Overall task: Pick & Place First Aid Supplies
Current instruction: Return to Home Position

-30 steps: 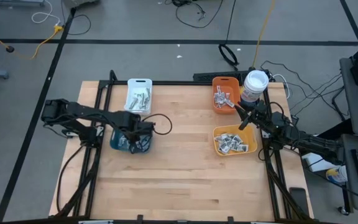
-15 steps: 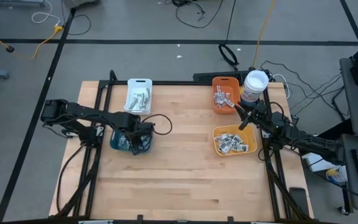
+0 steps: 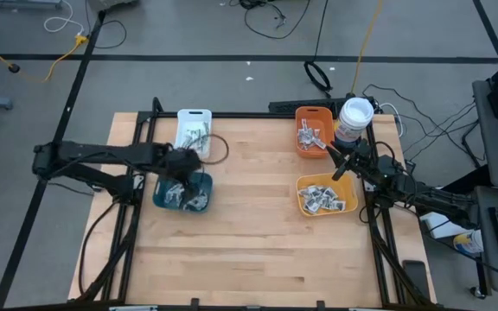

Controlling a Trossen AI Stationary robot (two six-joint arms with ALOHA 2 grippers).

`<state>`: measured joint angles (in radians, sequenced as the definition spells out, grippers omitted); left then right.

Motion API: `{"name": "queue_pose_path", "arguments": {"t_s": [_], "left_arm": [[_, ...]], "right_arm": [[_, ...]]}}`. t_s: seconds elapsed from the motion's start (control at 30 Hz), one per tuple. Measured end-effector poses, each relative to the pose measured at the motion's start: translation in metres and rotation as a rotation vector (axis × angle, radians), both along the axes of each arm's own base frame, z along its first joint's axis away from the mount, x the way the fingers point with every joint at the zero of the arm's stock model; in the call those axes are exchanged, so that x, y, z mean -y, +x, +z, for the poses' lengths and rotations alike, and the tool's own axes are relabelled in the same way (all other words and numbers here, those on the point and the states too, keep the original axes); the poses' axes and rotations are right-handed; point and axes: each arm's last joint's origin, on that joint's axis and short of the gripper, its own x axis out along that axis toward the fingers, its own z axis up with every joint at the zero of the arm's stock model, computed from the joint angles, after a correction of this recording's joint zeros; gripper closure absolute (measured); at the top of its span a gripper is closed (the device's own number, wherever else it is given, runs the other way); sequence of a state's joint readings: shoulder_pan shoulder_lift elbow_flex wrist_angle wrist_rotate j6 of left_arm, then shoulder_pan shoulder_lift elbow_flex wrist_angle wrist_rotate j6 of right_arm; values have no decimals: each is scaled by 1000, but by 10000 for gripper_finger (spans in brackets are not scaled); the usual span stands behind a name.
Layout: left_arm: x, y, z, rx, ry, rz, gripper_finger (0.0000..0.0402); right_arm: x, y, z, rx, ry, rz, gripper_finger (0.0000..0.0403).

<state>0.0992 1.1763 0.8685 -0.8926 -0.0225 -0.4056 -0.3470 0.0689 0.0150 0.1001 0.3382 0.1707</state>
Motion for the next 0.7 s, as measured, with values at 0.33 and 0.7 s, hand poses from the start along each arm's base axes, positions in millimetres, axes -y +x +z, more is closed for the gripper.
{"name": "queue_pose_path", "arguments": {"t_s": [0.33,0.7], "left_arm": [[-15,-31,-1,559,252,53,110],[-21,-73,-34,891,578,66,121]], "right_arm": [[0,0,0,0,0,0,287],[0,0,0,0,0,0,286]]}}
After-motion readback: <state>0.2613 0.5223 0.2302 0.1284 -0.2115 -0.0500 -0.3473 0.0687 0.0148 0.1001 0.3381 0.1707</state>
